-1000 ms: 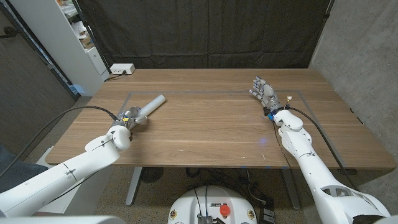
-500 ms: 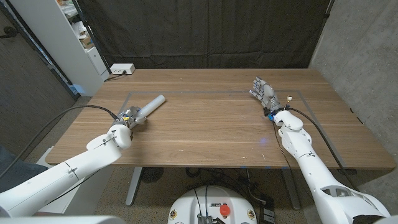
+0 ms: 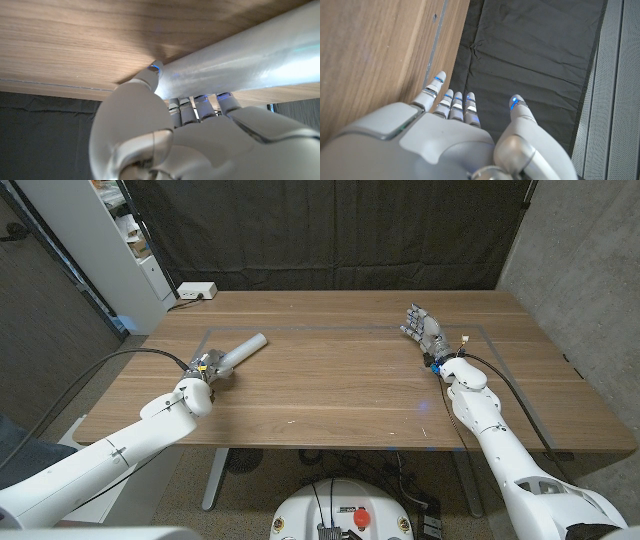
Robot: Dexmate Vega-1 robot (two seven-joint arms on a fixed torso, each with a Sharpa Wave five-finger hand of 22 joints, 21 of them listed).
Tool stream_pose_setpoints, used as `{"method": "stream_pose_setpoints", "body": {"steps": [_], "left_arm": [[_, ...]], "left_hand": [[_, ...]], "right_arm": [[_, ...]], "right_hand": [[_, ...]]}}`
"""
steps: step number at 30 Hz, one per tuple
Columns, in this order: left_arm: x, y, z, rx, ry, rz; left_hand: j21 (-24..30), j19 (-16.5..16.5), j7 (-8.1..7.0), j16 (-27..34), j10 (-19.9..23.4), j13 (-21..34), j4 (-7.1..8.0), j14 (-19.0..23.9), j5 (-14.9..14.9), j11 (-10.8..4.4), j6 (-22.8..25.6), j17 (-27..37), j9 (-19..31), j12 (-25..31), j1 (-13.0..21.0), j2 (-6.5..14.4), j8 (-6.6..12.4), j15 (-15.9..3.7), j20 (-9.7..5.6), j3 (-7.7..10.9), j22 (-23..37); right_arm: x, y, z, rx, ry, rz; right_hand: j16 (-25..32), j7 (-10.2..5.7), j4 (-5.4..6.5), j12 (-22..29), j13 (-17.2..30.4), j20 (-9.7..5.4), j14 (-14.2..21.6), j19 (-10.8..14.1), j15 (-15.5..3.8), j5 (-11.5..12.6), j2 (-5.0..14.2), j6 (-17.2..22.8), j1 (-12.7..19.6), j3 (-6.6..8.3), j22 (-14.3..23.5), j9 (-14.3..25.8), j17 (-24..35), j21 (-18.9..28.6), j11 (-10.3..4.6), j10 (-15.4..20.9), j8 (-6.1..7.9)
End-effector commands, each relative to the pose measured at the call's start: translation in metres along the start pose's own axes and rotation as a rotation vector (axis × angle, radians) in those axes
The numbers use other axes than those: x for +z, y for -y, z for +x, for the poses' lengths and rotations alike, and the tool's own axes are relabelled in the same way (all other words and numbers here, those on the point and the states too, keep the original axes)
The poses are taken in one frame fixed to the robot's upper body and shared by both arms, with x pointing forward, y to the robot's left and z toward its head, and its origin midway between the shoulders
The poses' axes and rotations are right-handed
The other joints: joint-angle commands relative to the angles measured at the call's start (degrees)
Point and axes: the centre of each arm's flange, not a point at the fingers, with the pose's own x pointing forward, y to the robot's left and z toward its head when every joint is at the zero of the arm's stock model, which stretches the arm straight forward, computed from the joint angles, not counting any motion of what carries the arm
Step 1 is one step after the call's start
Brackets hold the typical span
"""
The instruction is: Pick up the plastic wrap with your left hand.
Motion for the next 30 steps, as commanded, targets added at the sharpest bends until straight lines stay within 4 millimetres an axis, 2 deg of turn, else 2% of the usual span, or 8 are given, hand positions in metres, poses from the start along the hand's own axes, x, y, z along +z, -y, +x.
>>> {"method": "stream_pose_setpoints", "body": {"steps": [1, 3, 14, 17, 30], "left_arm": [[0.0, -0.001, 0.0, 0.017, -0.003, -0.023], [0.0, -0.002, 0.0, 0.014, -0.005, -0.027], [0.0, -0.007, -0.003, 0.036, -0.012, -0.038], [0.001, -0.009, -0.003, 0.038, -0.011, -0.029], [0.006, -0.018, -0.006, 0.057, -0.012, -0.028]], "left_hand": [[5.3, 19.6, 0.04, 1.3, 1.1, 0.5, 0.08, 2.0, 0.9, -0.35, 1.1, 0.5, 0.3, 0.7, 1.7, 0.3, 0.54, -0.42, 1.92, -0.65, 0.8], [5.7, 20.4, 0.0, 1.5, 1.5, 0.6, 0.1, 2.2, 1.1, -0.89, 1.5, 0.7, 0.3, 0.8, 2.2, 0.5, 0.65, -0.55, 1.84, -0.76, 0.8], [6.9, 22.8, -0.08, 2.4, 2.8, 1.1, -0.01, 4.3, 2.1, -0.93, 3.0, 1.0, 0.6, 1.4, 3.9, 1.1, 1.16, -1.24, 1.11, -0.5, 0.7], [7.1, 23.2, 0.02, 2.4, 3.2, 1.2, 0.0, 4.7, 2.4, -1.45, 3.3, 1.0, 0.7, 1.5, 4.4, 1.3, 1.27, -1.28, 1.1, -0.24, 0.6], [7.6, 23.7, -0.11, 2.3, 3.6, 1.6, 0.3, 5.6, 3.1, -1.11, 3.9, 0.9, 0.9, 1.7, 4.5, 1.2, 1.5, -1.18, 0.84, -0.05, 0.6]], "right_arm": [[-0.001, -0.003, 0.003, 0.007, -0.002, 0.003], [0.0, -0.003, 0.003, 0.008, 0.0, 0.001], [0.0, -0.007, 0.006, 0.016, 0.003, 0.002], [0.001, -0.007, 0.006, 0.017, 0.005, 0.003], [0.002, -0.008, 0.001, 0.013, 0.018, 0.007]], "right_hand": [[-0.1, -0.22, -0.41, 0.0, 0.3, -0.09, 0.4, 0.5, 0.02, 0.2, 0.44, 0.4, 0.2, 0.03, 0.2, 0.2, 0.3, -0.3, 0.0, 0.2, 0.01], [-0.1, -0.2, -0.42, 0.0, 0.3, -0.06, 0.4, 0.5, 0.05, 0.2, 0.44, 0.4, 0.2, 0.03, 0.2, 0.2, 0.3, -0.3, 0.09, 0.2, 0.0], [-0.1, -0.23, -0.42, 0.0, 0.3, -0.03, 0.4, 0.5, 0.01, 0.2, 0.44, 0.4, 0.2, 0.02, 0.2, 0.2, 0.3, -0.3, 0.02, 0.2, 0.01], [-0.1, -0.2, -0.43, 0.0, 0.3, 0.0, 0.4, 0.5, 0.02, 0.2, 0.44, 0.4, 0.2, 0.02, 0.2, 0.2, 0.3, -0.3, -0.06, 0.2, 0.01], [-0.1, -0.21, -0.44, 0.0, 0.3, 0.01, 0.4, 0.5, 0.02, 0.2, 0.47, 0.4, 0.2, 0.03, 0.2, 0.2, 0.3, -0.3, 0.02, 0.2, 0.01]]}}
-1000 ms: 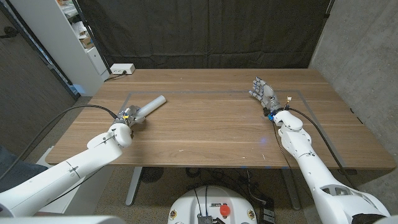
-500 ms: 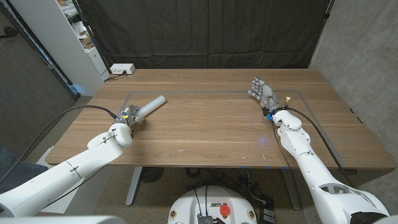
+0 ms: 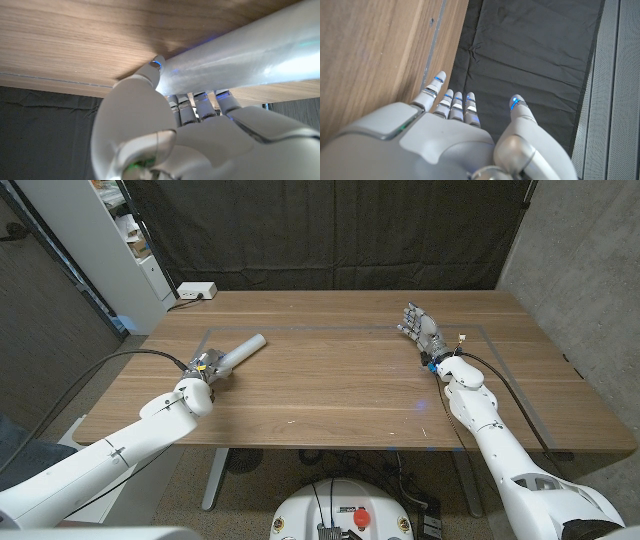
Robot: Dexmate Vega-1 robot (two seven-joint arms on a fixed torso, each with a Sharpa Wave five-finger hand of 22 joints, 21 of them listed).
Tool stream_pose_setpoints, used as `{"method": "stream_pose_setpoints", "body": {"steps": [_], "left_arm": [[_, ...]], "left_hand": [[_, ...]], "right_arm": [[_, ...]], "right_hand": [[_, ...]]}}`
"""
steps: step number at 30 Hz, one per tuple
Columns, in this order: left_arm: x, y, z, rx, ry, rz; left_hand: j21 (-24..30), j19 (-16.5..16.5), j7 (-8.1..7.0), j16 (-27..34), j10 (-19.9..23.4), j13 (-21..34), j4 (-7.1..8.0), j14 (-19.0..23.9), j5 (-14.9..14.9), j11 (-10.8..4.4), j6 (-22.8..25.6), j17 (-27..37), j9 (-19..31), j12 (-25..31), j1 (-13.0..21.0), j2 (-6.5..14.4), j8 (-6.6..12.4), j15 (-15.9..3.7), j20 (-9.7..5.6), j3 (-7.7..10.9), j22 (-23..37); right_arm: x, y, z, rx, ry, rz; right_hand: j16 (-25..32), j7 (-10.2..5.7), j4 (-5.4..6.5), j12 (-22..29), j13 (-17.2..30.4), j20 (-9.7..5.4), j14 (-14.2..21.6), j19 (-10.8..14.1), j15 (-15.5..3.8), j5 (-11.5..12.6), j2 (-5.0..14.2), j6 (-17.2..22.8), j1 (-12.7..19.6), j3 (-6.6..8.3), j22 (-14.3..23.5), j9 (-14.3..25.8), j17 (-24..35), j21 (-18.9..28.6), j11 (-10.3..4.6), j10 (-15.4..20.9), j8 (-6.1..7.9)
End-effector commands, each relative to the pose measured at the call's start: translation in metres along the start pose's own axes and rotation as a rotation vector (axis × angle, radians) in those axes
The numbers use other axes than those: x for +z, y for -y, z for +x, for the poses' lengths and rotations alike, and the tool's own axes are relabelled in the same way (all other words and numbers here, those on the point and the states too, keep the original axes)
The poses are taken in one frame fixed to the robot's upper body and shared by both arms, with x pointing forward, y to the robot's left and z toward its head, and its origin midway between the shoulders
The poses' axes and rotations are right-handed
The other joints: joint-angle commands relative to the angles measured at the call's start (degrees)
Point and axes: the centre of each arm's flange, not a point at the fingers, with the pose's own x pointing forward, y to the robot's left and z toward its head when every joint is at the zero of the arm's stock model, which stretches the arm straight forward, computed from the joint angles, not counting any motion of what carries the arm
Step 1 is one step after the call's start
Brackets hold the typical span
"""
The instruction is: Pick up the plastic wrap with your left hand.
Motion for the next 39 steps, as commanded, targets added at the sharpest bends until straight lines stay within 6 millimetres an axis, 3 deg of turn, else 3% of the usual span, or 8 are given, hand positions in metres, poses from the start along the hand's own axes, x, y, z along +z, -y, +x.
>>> {"method": "stream_pose_setpoints", "body": {"steps": [1, 39], "left_arm": [[0.006, -0.011, -0.002, 0.029, 0.002, 0.005], [0.013, -0.031, -0.018, 0.065, 0.035, 0.008]], "left_hand": [[0.4, 22.1, 0.15, 0.3, 0.5, 0.3, 0.4, 2.3, 0.5, 0.28, 0.7, 0.0, 0.2, 0.2, 0.2, 0.8, 0.56, -1.8, 2.45, 0.44, 0.6], [1.3, 22.6, 0.15, 0.3, 1.2, 1.1, 0.64, 3.8, 1.9, -0.18, 1.4, 0.3, 0.5, 0.4, 0.8, 0.8, 0.64, -2.12, 2.11, 0.52, 0.5]], "right_arm": [[0.001, -0.001, -0.004, -0.002, 0.012, 0.005], [0.004, -0.005, -0.014, -0.005, 0.032, 0.009]], "right_hand": [[-0.1, -0.2, -0.2, 0.0, 0.3, 0.02, 0.4, 0.5, 0.02, 0.2, 0.48, 0.4, 0.2, 0.27, 0.2, 0.2, 0.3, -0.3, 0.02, 0.2, 0.01], [-0.2, -0.2, -0.24, 0.0, 0.3, 0.01, 0.4, 0.5, 0.06, 0.3, 0.49, 0.5, 0.2, 0.26, 0.2, 0.2, 0.3, -0.3, 0.0, 0.2, 0.03]]}}
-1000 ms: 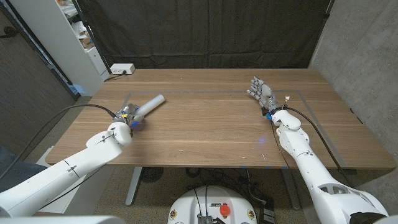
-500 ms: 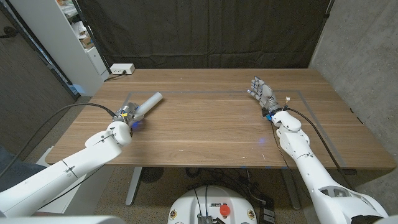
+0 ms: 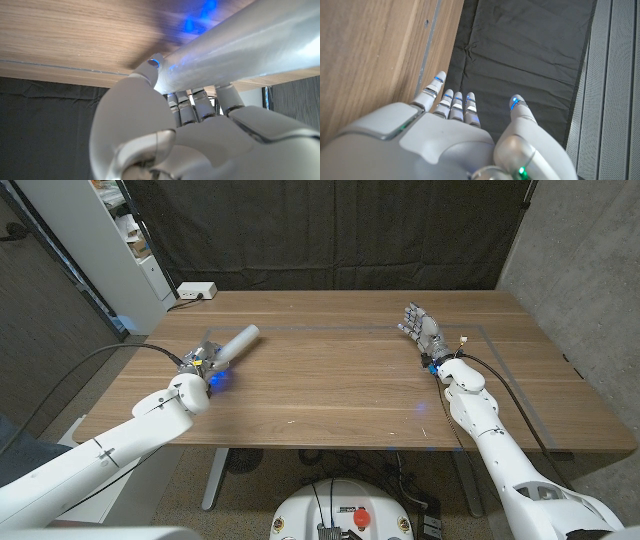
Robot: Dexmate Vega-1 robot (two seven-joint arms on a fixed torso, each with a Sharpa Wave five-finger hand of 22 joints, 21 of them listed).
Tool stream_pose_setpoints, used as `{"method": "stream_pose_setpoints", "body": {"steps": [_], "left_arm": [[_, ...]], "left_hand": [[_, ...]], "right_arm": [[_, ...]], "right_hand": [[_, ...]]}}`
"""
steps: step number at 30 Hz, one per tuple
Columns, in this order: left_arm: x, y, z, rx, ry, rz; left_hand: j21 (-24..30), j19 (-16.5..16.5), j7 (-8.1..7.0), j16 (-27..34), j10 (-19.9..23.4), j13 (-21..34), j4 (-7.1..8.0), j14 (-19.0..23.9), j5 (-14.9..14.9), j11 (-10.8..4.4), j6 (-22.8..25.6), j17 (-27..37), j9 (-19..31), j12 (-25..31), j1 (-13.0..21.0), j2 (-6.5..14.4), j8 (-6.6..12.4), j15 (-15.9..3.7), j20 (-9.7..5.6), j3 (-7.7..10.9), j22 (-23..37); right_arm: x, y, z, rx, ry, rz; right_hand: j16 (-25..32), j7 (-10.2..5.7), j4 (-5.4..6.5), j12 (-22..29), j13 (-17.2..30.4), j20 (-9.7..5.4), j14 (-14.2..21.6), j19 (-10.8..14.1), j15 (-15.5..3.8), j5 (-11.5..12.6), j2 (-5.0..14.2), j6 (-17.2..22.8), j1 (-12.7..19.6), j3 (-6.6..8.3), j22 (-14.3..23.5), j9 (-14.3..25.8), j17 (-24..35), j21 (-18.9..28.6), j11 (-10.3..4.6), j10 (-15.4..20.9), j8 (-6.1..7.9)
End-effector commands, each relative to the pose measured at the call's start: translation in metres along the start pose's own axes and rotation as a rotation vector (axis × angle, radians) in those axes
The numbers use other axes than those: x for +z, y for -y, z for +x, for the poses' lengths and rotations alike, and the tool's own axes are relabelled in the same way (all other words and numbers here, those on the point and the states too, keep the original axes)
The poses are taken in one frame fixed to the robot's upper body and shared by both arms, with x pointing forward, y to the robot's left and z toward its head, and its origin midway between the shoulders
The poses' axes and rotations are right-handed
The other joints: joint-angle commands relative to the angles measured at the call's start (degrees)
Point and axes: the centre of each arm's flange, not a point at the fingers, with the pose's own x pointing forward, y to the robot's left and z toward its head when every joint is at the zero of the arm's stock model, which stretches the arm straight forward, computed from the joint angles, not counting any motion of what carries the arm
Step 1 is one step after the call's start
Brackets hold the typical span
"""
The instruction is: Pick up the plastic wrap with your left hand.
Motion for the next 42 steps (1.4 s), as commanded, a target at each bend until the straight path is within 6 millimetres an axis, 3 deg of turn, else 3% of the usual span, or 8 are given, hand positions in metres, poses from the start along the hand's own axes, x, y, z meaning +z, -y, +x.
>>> {"method": "stream_pose_setpoints", "body": {"steps": [1, 23, 42], "left_arm": [[0.004, -0.008, -0.004, 0.002, 0.013, 0.017], [0.018, -0.038, -0.014, 0.039, 0.064, 0.049], [0.029, -0.046, -0.015, 0.024, 0.105, 0.047]], "left_hand": [[0.1, 0.4, -0.1, 0.3, 0.5, 0.4, 0.6, 0.8, 0.6, -0.2, 0.5, 0.2, 0.3, 0.3, 0.8, 0.8, 0.21, -0.15, -0.22, 0.49, 0.0], [0.8, 0.9, -0.43, 0.8, 1.8, 0.9, 0.81, 1.8, 1.3, -0.73, 1.8, 0.9, 0.3, 0.8, 0.6, 0.8, 0.49, -0.4, -0.75, 0.05, -0.1], [1.1, 0.8, -0.53, 0.8, 2.3, 1.3, 0.87, 2.3, 1.9, -1.0, 2.4, 1.2, 0.3, 0.9, 0.5, 0.7, 0.52, -0.38, -1.21, 0.08, -0.1]], "right_arm": [[0.001, -0.001, -0.004, -0.003, 0.006, 0.001], [0.005, -0.002, -0.008, -0.005, 0.018, 0.0], [0.014, 0.0, -0.013, -0.007, 0.037, -0.015]], "right_hand": [[-0.1, -0.17, -0.24, 0.0, 0.3, 0.02, 0.4, 0.5, 0.06, 0.3, 0.49, 0.4, 0.2, 0.25, 0.2, 0.2, 0.3, -0.3, 0.03, 0.2, 0.02], [-0.1, -0.12, -0.27, 0.0, 0.3, 0.0, 0.5, 0.5, 0.08, 0.3, 0.53, 0.6, 0.2, 0.26, 0.2, 0.2, 0.3, -0.3, 0.01, 0.3, 0.07], [-0.2, -0.08, -0.29, 0.0, 0.3, -0.05, 0.5, 0.6, 0.04, 0.3, 0.57, 0.6, 0.3, 0.28, 0.2, 0.2, 0.3, -0.3, 0.02, 0.4, 0.06]]}}
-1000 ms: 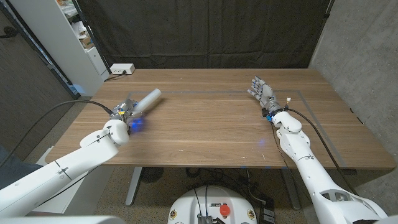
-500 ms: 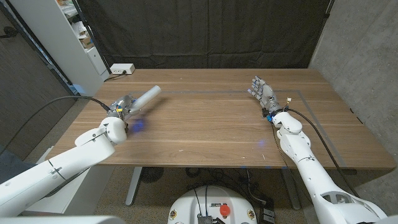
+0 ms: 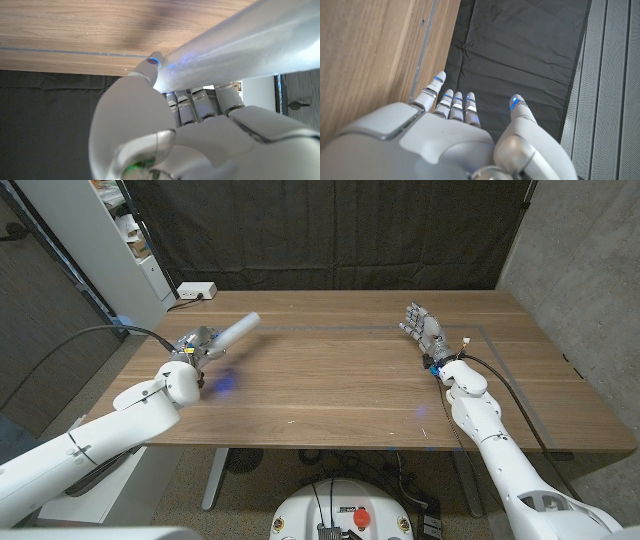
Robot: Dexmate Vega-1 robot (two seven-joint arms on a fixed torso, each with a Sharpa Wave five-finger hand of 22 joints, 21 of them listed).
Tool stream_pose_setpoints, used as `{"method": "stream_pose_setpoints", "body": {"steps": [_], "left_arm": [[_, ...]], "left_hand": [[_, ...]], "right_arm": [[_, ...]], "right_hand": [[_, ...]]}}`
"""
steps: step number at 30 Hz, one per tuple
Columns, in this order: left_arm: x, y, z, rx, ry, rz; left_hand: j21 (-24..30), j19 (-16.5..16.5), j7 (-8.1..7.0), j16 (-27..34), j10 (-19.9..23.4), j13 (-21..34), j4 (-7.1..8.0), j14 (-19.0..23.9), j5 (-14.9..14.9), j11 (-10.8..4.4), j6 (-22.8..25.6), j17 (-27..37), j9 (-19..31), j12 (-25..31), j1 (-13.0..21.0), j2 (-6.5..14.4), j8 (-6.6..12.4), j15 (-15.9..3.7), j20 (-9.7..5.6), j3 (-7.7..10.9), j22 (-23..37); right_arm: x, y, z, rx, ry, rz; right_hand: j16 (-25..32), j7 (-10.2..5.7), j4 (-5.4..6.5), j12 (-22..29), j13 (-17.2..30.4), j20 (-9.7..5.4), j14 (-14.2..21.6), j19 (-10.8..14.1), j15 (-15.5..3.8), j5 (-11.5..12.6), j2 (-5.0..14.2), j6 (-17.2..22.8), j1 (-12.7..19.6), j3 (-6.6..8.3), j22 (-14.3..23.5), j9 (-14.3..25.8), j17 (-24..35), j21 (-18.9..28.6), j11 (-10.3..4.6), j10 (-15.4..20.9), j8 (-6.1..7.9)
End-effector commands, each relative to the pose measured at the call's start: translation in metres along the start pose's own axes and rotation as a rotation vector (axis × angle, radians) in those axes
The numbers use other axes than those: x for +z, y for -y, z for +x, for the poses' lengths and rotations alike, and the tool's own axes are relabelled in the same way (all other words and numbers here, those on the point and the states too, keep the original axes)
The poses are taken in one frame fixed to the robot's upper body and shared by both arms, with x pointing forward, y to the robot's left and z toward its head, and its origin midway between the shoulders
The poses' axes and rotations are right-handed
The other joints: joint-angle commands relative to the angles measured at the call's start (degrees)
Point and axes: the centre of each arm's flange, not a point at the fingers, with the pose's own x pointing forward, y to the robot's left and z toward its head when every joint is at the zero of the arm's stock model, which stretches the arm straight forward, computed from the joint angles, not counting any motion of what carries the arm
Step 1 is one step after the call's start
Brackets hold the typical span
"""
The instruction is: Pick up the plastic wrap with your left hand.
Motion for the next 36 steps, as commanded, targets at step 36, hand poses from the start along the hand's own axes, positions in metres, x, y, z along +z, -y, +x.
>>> {"method": "stream_pose_setpoints", "body": {"steps": [36], "left_arm": [[0.031, -0.043, -0.009, 0.046, 0.107, 0.051]], "left_hand": [[0.8, -0.4, -0.52, -0.1, 1.6, 0.9, 0.6, 1.1, 2.4, -0.89, 1.7, 0.7, 0.2, 0.6, 0.2, 0.8, 0.42, -0.41, -1.3, 0.14, 0.2]], "right_arm": [[0.01, 0.003, -0.002, 0.007, 0.022, -0.013]], "right_hand": [[-0.1, 0.0, -0.16, 0.1, 0.3, -0.1, 0.7, 0.7, -0.07, 0.3, 0.62, 0.7, 0.3, 0.12, 0.2, 0.2, 0.3, -0.3, 0.15, 0.7, 0.08]]}}
